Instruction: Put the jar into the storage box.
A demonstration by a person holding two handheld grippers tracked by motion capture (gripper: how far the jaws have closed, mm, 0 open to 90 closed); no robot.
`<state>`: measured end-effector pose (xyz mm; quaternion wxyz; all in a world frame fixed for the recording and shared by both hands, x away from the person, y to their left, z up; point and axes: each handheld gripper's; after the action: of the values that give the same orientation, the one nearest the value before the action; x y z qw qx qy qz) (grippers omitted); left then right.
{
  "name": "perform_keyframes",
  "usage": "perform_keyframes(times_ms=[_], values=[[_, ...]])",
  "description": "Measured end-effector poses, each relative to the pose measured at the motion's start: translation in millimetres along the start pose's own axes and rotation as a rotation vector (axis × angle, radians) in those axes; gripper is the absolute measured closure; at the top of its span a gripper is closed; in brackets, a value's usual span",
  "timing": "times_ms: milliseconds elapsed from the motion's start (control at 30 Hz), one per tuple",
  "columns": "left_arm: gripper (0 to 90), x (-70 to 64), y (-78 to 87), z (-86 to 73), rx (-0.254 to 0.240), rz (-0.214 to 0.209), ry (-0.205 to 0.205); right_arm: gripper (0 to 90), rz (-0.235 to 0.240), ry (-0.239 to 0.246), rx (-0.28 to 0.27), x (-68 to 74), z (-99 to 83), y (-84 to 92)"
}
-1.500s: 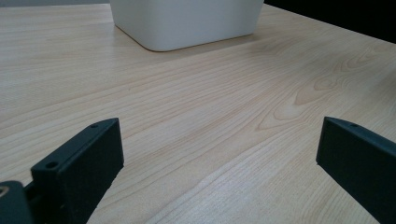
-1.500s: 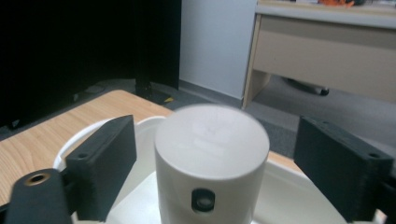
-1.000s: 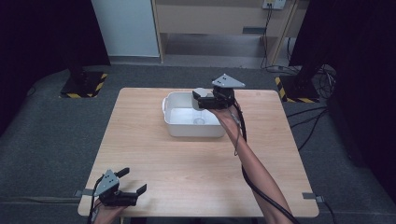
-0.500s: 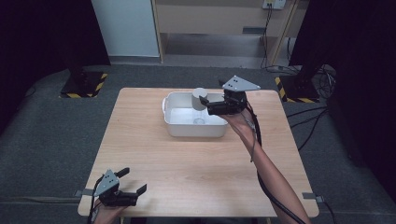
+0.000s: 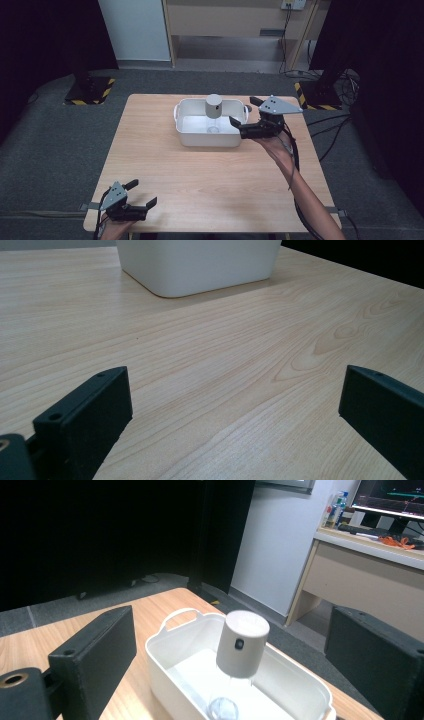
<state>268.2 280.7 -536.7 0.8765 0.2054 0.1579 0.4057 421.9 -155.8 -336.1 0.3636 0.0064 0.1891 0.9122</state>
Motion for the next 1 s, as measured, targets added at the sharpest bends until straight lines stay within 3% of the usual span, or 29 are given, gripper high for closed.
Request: perform_keyframes(times_ms=[233, 633, 1000], values=[[0.0, 0.5, 0.3, 0.2, -0.004, -0.002, 0.004, 6.5, -0.002, -0.005, -0.004, 4.6, -24.9, 26.8], [0.0, 1.0, 0.0, 0.7, -0.008, -0.004, 0.009, 6.5, -0.021, -0.059, 0.014, 5.4, -74.9, 71.0], [0.0, 1.3, 1.1, 0.2, -0.009, -0.002, 0.008, 6.4, -0.04, -0.115, 0.021, 12.4, -113.3, 93.0]])
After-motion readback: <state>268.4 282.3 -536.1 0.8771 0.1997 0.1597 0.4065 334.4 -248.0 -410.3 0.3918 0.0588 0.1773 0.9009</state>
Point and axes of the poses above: each handheld gripper's, and its own axes: y roughly backward along the jaws, z roughly out of its top, x roughly to its left, and after that the axes turned 9 degrees about x, right-handed
